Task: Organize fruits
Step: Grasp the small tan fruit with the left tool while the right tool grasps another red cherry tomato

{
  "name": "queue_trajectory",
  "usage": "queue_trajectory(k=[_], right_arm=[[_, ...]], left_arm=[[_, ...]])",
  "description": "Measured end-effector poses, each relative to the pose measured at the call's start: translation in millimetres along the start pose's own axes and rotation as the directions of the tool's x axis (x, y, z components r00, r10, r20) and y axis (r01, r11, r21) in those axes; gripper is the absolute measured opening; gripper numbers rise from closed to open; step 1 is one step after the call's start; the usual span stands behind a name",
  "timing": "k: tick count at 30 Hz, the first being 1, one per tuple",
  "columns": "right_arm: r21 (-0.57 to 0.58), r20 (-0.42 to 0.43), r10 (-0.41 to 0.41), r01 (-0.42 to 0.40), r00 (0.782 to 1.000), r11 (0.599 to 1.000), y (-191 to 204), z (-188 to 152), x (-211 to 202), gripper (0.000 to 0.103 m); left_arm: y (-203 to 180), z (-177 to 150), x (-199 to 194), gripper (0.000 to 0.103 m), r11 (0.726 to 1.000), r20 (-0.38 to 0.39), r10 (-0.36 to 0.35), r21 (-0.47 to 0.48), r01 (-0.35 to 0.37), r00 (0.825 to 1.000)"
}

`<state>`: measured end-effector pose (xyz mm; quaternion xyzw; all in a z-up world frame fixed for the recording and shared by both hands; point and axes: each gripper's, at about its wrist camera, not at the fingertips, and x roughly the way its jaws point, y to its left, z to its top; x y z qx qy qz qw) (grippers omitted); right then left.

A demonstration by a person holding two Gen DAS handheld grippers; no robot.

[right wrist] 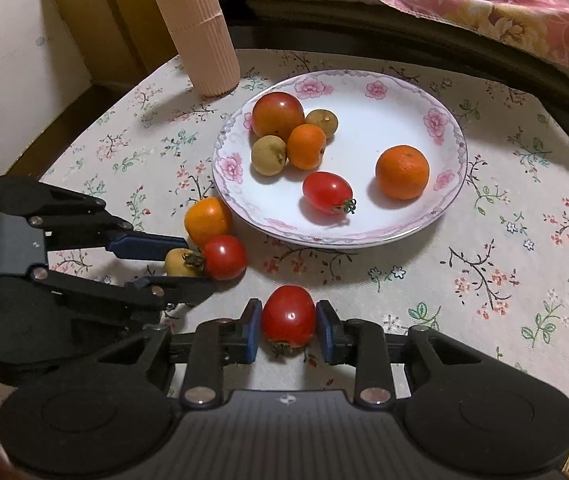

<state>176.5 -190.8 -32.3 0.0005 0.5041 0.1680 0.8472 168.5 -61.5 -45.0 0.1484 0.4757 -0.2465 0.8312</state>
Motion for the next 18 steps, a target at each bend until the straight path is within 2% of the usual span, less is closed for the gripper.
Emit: queue_trajectory(k=[12,18], right_arm=[[-0.015,-0.022,-0.003,0.003,1.000,1.000,3.7,-29.2,-18.1,0.031],[-0.012,-0.029,-0.014,0.014,0.999,1.000,12.5,-45.7,-30.1,0.031]], left_arm=[[-12.0,-32.2,-32.1,0.034,1.000,-0.034,-0.014,-0.005,0.014,0.999],[-14.6,-40.5,-33.3,0.037,1.000,-0.052,-0.014,-0.012,0.014,0.999]])
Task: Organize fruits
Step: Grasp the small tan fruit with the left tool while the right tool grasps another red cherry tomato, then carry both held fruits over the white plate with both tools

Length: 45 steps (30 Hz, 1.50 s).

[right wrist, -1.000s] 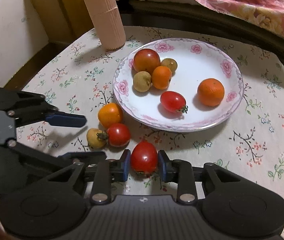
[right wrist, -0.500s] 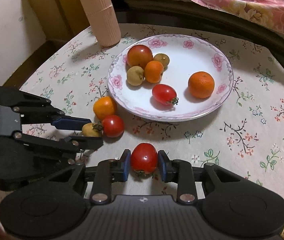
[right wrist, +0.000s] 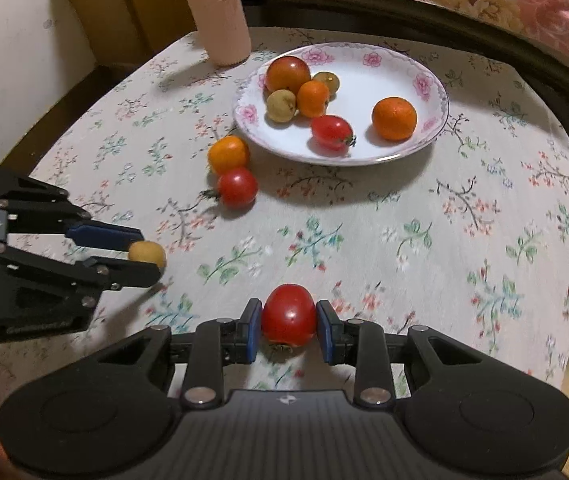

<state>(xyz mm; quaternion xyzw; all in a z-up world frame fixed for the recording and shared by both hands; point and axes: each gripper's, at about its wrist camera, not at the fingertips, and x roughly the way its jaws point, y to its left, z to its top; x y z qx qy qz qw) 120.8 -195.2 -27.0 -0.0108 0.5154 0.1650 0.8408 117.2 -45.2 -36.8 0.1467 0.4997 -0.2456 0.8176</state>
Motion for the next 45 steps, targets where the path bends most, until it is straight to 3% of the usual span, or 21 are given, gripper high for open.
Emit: queue_trajectory(k=[20,25,28,45], right_arm=[[-0.021,0.008,-0.031,0.031,0.999,0.999,12.1,-12.9,-2.2,0.038],[-0.015,0.010,-0.037,0.037,0.999,0.999,9.7,-13.0,-1.0,0.032],[-0.021,0.005,-0.035,0.036,0.999,0.999,10.5,-12.2,-1.6,0.031],[0.020,0.072,-0.003,0.002,0.997,1.000,7.1,11.2,-12.6,0.031]], left_arm=[[-13.2,-13.3,1.7,0.053,0.999,0.009,0.032,0.039,-0.033,0.999],[-14.7,-12.2,1.7,0.037,1.000,-0.001,0.013,0.024,-0.013,1.000],[-15.6,-9.8,1.2,0.033,1.000,-0.002,0.015,0.024,-0.015,1.000],[-9.1,27.3,-9.3,0.033,1.000,0.081,0.005,-0.019,-0.004,0.997]])
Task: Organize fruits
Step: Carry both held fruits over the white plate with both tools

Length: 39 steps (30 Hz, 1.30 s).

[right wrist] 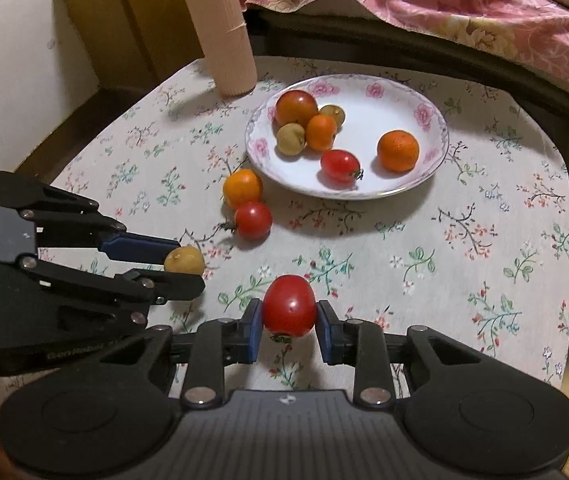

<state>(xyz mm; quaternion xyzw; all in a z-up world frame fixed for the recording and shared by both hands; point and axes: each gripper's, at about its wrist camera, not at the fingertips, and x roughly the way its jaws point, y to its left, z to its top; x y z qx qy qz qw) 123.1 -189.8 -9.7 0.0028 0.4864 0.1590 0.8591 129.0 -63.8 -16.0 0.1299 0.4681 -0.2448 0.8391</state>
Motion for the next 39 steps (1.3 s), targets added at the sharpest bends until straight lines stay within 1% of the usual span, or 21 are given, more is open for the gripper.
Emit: queue_trajectory(k=[10,14,20,27,30,39], right_arm=[[0.043,0.061,-0.011,0.009,0.998,0.999,-13.6,22.3,-5.9,0.031],[0.071,0.071,-0.020,0.015,0.997,0.997,-21.8,30.6,-4.9,0.031],[0.109,0.095,-0.038,0.028,0.995,0.994,-33.5,48.1,2.0,0.031],[0.133,0.097,-0.067,0.054,0.993,0.990,-48.6,58.6,19.7,0.031],[0.109,0.110,-0.086,0.074,0.990,0.991,-50.3,61.9,23.8,0.031],[0.082,0.119,-0.091,0.081,0.989,0.993,-53.4,69.2,36.0,0.031]], left_arm=[[0.4,30.2,0.2,0.033,1.000,0.057,0.010,-0.006,-0.009,0.998],[2.8,41.7,5.5,0.031,1.000,0.067,0.018,-0.013,-0.017,0.998],[10.5,60.1,16.7,0.031,0.999,0.083,0.035,-0.028,-0.033,0.996],[15.3,72.8,38.6,0.031,0.999,0.071,0.040,-0.030,-0.038,0.997],[16.2,73.9,44.8,0.031,0.998,0.063,0.049,-0.037,-0.046,0.997],[22.6,76.1,54.8,0.031,0.996,0.044,0.063,-0.061,-0.060,0.997]])
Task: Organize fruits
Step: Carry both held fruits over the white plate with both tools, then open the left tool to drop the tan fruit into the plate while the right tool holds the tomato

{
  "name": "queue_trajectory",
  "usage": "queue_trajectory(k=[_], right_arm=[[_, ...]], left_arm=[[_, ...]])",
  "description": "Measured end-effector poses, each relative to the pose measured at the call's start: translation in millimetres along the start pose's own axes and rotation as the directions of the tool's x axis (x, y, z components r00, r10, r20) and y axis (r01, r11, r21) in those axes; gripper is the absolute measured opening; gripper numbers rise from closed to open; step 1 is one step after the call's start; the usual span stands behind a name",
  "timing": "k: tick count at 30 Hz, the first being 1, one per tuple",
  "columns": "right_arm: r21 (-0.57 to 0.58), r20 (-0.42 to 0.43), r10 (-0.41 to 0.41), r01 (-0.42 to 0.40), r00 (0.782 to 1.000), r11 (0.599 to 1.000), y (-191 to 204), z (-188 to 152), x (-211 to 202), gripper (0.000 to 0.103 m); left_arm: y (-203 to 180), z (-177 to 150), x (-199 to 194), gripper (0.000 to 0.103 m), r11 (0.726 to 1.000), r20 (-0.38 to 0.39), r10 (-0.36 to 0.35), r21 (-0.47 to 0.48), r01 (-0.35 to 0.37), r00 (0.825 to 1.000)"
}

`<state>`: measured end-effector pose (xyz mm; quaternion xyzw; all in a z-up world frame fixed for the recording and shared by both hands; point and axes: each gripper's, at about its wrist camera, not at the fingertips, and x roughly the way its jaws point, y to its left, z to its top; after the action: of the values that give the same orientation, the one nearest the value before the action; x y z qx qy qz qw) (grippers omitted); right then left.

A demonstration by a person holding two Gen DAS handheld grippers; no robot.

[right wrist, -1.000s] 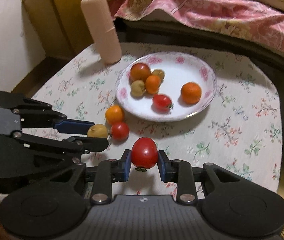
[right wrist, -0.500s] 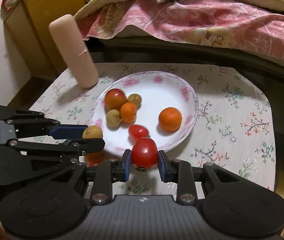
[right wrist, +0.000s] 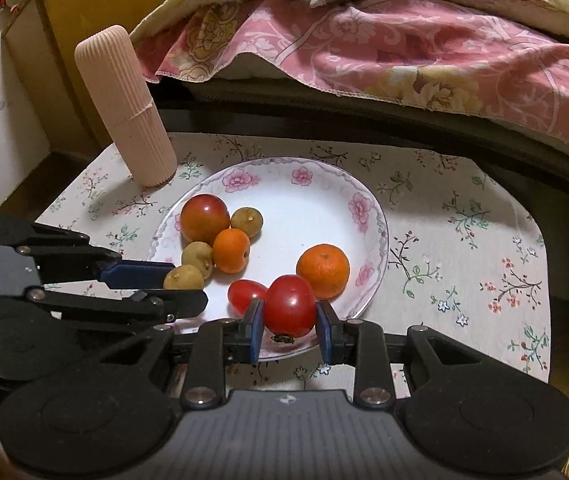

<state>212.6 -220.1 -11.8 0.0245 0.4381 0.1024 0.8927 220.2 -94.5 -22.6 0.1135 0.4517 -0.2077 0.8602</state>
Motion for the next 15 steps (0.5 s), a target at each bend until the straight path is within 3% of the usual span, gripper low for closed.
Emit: queue_trajectory(k=[15], right_arm=[[0.010,0.024,-0.006,0.006,1.000,1.000,-3.0,2.8,4.6,0.032]], left_arm=[[6.9,4.0,-3.8,0.044,0.999,0.015,0.008,-0.031,-0.008,1.000]])
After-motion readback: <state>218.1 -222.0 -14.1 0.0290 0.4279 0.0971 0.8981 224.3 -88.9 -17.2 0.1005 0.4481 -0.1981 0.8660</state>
